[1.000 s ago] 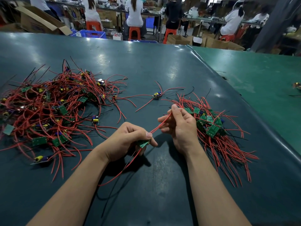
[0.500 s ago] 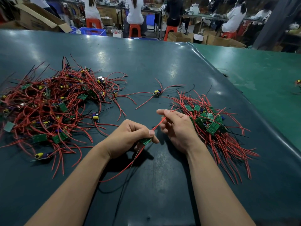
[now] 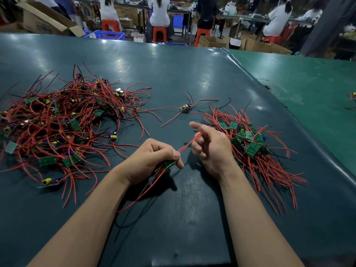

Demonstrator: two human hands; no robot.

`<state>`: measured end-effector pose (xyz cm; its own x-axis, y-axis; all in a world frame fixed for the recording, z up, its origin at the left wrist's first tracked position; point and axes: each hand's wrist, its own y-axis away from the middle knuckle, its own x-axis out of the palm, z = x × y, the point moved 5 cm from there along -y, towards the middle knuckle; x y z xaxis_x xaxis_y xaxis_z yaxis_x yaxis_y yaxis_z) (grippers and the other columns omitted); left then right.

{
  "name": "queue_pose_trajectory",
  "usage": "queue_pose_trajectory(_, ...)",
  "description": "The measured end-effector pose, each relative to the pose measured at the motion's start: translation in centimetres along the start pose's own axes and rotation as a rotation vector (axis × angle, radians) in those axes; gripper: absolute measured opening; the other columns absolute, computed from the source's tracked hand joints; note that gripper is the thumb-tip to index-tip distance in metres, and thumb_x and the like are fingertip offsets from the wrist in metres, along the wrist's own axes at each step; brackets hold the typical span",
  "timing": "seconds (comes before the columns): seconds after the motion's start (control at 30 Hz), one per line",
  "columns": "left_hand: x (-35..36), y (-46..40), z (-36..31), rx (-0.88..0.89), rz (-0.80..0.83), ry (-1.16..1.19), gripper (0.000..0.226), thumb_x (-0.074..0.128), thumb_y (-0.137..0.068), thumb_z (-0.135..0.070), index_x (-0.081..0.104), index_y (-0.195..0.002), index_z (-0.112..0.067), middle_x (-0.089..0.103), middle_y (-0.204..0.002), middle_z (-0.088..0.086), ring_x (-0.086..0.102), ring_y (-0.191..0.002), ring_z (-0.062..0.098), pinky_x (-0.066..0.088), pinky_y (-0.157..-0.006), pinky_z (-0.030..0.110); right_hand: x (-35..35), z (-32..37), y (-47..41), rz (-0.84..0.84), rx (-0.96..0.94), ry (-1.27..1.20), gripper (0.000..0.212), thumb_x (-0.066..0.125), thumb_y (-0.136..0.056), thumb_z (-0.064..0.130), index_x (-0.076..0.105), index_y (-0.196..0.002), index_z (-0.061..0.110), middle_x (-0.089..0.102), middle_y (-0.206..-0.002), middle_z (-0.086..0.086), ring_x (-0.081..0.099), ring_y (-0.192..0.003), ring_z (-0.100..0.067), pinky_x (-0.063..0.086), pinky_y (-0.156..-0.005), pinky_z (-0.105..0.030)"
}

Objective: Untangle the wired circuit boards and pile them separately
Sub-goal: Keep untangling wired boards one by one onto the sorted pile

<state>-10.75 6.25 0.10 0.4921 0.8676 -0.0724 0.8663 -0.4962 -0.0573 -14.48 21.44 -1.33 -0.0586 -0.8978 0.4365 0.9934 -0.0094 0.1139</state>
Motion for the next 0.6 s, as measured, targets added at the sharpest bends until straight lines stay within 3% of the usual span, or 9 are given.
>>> queue_pose_trajectory(0.17,-0.4,-0.2,0.4,-0.016,-0.025,0.039,0.031,0.064,-0.069,-0.040,0.074,-0.063,-0.012,0.034,-0.042,-0.006,0.022,-0.040,0.010,0.015,-0.041,0.022,-0.1,0.1,0.0,-0.053,-0.049,0.038,0.034,0.035,-0.099,0.001,0.058,-0.117,0.018,0.044,-0.050,0.000,0.040,-0.036,-0.013,0.024,-0.035,-0.015)
queue_pose_trajectory(0.23,-0.6,-0.4,0.7,-0.023,-0.076,0.114,0.026,0.067,-0.073,-0.036,0.076,-0.069,-0.011,0.033,-0.046,-0.005,0.022,-0.042,0.010,0.012,-0.043,0.026,0.1,0.2,-0.1,-0.045,-0.046,-0.011,0.014,0.044,-0.103,0.017,0.054,-0.111,0.021,0.051,-0.053,-0.002,0.045,-0.036,-0.014,0.028,-0.035,-0.015)
queue_pose_trajectory(0.27,-0.6,-0.5,0.8,-0.014,-0.097,0.168,0.024,0.065,-0.078,-0.031,0.078,-0.076,-0.011,0.034,-0.048,-0.006,0.022,-0.043,0.009,0.012,-0.044,0.025,0.1,0.2,-0.1,-0.037,-0.028,-0.017,0.013,0.048,-0.102,0.030,0.053,-0.107,0.019,0.054,-0.054,-0.002,0.047,-0.037,-0.014,0.029,-0.035,-0.015)
queue_pose_trajectory(0.3,-0.5,-0.6,0.8,0.001,-0.110,0.227,0.024,0.062,-0.082,-0.027,0.079,-0.082,-0.010,0.036,-0.051,-0.007,0.025,-0.044,0.008,0.014,-0.043,0.023,0.2,0.2,0.0,-0.023,-0.001,0.003,0.025,0.049,-0.098,0.041,0.053,-0.105,0.017,0.056,-0.055,-0.003,0.048,-0.037,-0.014,0.030,-0.034,-0.016)
queue_pose_trajectory(0.4,-0.7,-0.8,0.7,0.055,-0.160,0.340,0.022,0.064,-0.087,-0.026,0.077,-0.098,-0.013,0.037,-0.061,-0.001,0.031,-0.048,0.008,0.024,-0.041,0.017,0.6,0.0,0.6,0.117,0.060,0.192,0.046,0.053,-0.089,0.055,0.066,-0.093,0.011,0.054,-0.053,-0.001,0.045,-0.035,-0.011,0.027,-0.032,-0.015)
queue_pose_trajectory(0.5,-1.0,-1.0,0.7,0.085,-0.227,0.372,0.029,0.058,-0.086,-0.027,0.073,-0.110,-0.018,0.041,-0.065,0.005,0.035,-0.046,0.011,0.030,-0.043,0.020,1.6,-0.6,2.0,0.348,0.099,0.454,0.038,0.065,-0.078,0.056,0.068,-0.064,0.020,0.049,-0.049,0.004,0.039,-0.033,-0.007,0.024,-0.031,-0.014)
queue_pose_trajectory(0.6,-0.7,-0.9,0.8,0.081,-0.216,0.273,0.036,0.053,-0.091,-0.032,0.067,-0.120,-0.017,0.042,-0.055,-0.008,0.036,-0.044,0.006,0.030,-0.042,0.017,2.2,-1.0,2.6,0.433,0.069,0.551,0.030,0.072,-0.078,0.045,0.063,-0.059,0.022,0.046,-0.049,0.003,0.037,-0.035,-0.007,0.026,-0.033,-0.016)
